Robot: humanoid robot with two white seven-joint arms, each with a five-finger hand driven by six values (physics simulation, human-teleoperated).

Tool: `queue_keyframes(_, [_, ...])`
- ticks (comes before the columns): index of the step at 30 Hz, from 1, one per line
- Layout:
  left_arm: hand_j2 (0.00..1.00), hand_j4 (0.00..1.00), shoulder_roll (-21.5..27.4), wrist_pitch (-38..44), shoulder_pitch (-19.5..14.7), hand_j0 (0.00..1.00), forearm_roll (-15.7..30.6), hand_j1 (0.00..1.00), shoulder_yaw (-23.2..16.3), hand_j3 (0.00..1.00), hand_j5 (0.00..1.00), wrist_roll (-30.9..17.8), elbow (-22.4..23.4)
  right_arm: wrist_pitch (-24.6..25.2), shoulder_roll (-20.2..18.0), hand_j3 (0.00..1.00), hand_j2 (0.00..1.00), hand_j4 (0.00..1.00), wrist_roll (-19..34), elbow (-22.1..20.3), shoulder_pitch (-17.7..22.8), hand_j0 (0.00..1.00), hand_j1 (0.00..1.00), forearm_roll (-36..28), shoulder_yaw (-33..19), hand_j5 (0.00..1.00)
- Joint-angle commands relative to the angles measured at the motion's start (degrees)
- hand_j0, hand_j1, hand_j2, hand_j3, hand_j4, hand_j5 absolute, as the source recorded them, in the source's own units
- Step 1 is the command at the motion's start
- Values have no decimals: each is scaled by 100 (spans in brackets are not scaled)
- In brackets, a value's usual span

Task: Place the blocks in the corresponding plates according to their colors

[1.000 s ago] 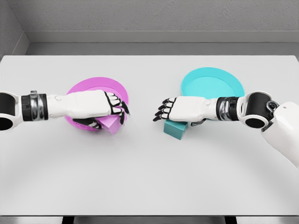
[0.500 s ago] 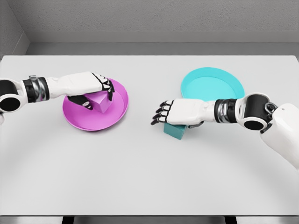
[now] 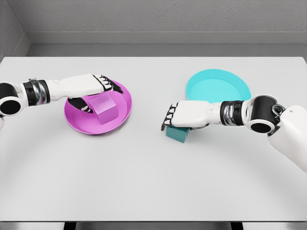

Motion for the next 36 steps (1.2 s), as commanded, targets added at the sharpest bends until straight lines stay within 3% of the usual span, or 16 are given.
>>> queue_keyframes(1, [100,100,64,9,0,100,186,100,24,100,100,14,-26,12,0,73,73,73,-1,-1,0,73,73,-37,-26,73])
queue_keyframes(3, [100,100,152,9,26,100,361,100,182,100,100,32,-61,12,0,73,73,73,-1,-1,0,73,73,-46,-52,73])
queue_keyframes(9, [100,100,1365,9,281,100,1680,100,226,100,100,111,-26,12,0,71,71,71,-1,8,0,71,71,-99,-123,71])
queue_keyframes(10, [100,100,1488,9,308,100,1725,100,235,100,100,111,44,12,0,70,70,70,-1,8,0,70,70,-99,-123,70])
queue_keyframes(13, [100,100,1585,9,509,100,1742,100,393,100,100,216,483,12,0,61,61,61,-1,8,-9,61,61,-99,-140,61])
queue_keyframes(15, [100,100,1585,9,527,100,1742,100,402,100,100,216,721,12,0,61,61,61,-1,35,0,61,61,-99,-219,61])
queue_keyframes(18, [100,100,1576,9,668,100,1716,100,393,100,100,199,669,12,0,61,61,61,-1,52,0,61,61,-107,-457,61])
queue_keyframes(22, [100,100,1576,9,677,100,1689,100,455,100,100,181,598,12,0,61,61,61,-1,78,0,61,61,-266,-501,61])
queue_keyframes(27, [100,100,1576,9,677,100,1689,100,455,100,100,181,598,12,-17,61,61,61,-1,166,0,61,61,-547,-914,61])
queue_keyframes(33, [100,100,1576,9,677,100,1689,100,455,100,100,181,607,12,-70,62,62,62,-1,913,-17,62,62,-925,-1722,62])
queue_keyframes(36, [100,100,1576,9,686,100,1681,100,455,100,100,181,624,12,-61,62,62,62,-1,1326,-88,62,62,-925,-1793,62])
